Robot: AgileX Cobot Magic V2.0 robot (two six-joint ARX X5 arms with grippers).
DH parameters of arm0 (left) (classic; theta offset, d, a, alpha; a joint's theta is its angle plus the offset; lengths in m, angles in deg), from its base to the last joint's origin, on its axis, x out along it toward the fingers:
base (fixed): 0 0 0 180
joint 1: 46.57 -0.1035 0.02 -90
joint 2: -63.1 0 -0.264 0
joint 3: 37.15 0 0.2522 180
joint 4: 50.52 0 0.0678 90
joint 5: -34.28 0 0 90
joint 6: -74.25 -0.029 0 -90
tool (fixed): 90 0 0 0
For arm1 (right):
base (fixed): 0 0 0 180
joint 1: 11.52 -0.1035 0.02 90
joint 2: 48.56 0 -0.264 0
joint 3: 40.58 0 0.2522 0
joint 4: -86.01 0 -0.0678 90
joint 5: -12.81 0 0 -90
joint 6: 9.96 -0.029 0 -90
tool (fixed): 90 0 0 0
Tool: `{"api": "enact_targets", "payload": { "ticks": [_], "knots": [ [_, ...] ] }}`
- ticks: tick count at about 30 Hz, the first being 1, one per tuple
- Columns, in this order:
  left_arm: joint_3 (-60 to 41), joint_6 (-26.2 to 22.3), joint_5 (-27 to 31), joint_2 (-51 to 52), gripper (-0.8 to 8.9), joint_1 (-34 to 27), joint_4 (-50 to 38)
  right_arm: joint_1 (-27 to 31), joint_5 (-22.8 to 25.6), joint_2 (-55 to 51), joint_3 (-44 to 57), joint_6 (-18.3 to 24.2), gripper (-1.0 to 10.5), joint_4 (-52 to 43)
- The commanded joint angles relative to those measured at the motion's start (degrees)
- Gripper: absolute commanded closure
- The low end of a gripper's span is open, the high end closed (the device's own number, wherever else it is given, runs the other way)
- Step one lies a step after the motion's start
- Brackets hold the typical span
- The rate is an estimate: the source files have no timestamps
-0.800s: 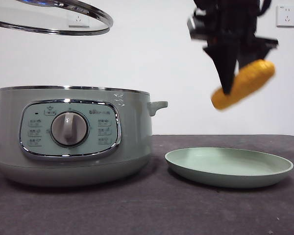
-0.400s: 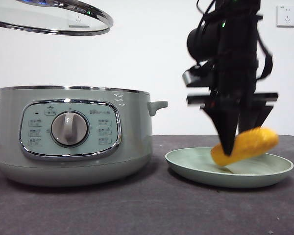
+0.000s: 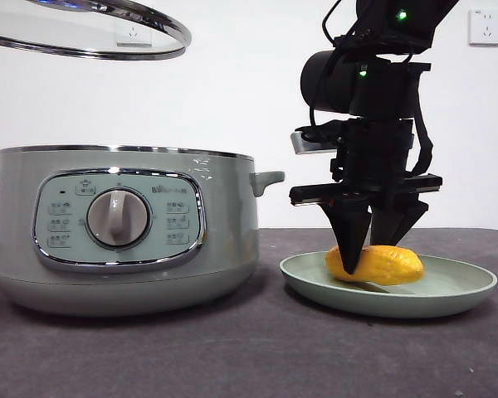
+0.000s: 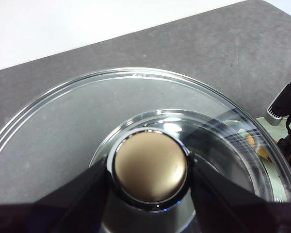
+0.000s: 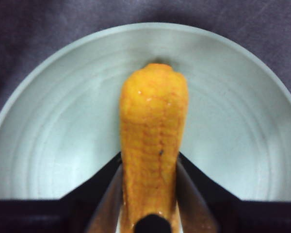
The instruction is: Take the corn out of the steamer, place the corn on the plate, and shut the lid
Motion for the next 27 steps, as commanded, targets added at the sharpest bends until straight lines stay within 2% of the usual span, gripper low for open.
{"api": "enact_targets", "payload": {
  "ticks": [1, 9, 16, 27],
  "knots": [
    [1.05, 0.33, 0.17, 0.63, 8.22, 0.13, -2.91, -0.13, -0.28, 0.83, 1.31, -0.98, 6.7, 0.70],
    [1.05, 0.33, 0.11, -0.26, 8.22, 0.15, -4.09, -0.15, -0.42, -2.16, 1.31, -0.98, 6.5, 1.33],
    [1.05, 0.33, -0.33, -3.69, 8.22, 0.15, -6.05, -0.37, -0.50, -12.22, 1.31, -0.96, 6.6, 2.95],
    [1.05, 0.39, -5.62, -14.16, 8.22, 0.61, -10.40, 1.64, -0.24, -28.11, 1.31, -0.94, 6.6, 7.45]
  ]
}}
